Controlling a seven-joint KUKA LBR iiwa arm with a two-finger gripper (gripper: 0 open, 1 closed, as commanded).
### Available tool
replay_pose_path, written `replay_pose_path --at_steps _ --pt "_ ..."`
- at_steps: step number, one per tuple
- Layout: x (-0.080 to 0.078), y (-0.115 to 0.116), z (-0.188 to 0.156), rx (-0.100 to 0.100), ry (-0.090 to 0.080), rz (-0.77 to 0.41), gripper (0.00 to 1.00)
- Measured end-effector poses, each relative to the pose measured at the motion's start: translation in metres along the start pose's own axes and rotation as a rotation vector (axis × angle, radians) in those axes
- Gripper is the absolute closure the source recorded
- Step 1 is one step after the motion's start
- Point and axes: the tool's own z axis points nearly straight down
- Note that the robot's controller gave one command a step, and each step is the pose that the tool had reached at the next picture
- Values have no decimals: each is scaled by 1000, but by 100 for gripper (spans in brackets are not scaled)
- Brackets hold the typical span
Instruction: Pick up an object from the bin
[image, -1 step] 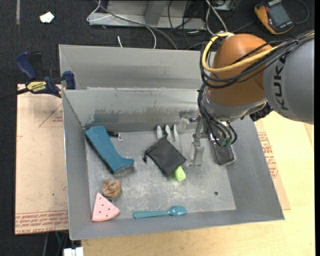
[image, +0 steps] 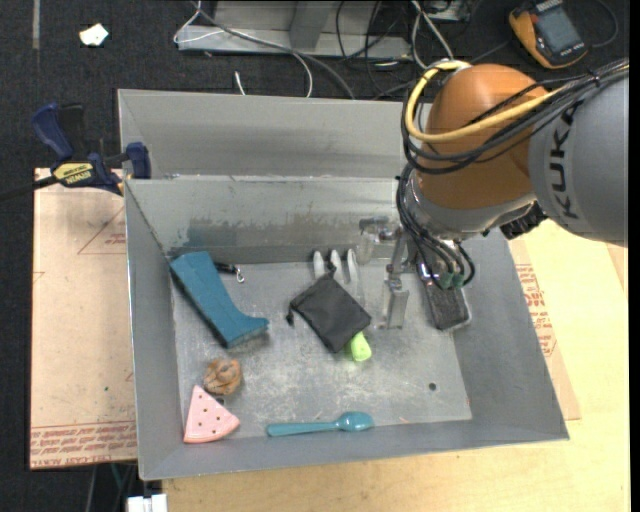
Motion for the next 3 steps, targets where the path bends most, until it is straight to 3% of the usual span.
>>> replay_pose_path --at_steps 1,2,3 --pt "-13 12 10 0 -3 -142 0" --pt "-22 42 30 -2 -3 -159 0" --pt "-43 42 83 0 -8 -282 0"
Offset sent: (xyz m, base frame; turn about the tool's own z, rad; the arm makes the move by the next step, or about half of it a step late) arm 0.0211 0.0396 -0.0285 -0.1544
